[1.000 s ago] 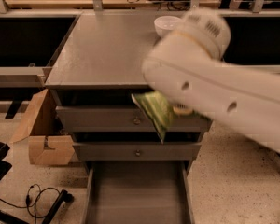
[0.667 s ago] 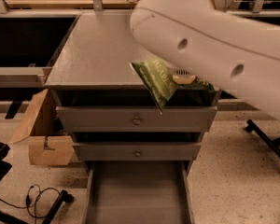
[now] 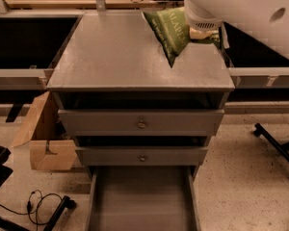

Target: Pick green jalapeno chip bag from bottom drawer and place on counter

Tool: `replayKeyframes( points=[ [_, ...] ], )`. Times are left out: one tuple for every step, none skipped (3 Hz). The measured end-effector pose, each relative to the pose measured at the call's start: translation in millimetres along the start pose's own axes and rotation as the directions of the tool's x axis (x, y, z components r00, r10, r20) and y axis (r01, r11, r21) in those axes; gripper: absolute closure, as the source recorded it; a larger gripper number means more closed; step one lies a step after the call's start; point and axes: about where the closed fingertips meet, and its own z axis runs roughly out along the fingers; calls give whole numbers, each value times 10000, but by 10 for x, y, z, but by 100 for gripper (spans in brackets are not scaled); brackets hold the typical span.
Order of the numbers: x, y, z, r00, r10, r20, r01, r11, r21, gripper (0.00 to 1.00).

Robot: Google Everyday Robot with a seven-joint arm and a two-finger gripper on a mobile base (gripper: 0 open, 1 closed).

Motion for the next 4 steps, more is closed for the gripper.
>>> replayKeyframes(
  points=[
    [61,-172,737,9876,756,1373,-808,9962,325,100],
    [-119,-206,1332,9568,1074,2701,-1223,9917,391,100],
    [-254,-269,1475,9418,1031,3201,-1328,9885,725,82],
    [-253,-279,1457,9417,1033,3203,-1338,9882,747,52]
  ],
)
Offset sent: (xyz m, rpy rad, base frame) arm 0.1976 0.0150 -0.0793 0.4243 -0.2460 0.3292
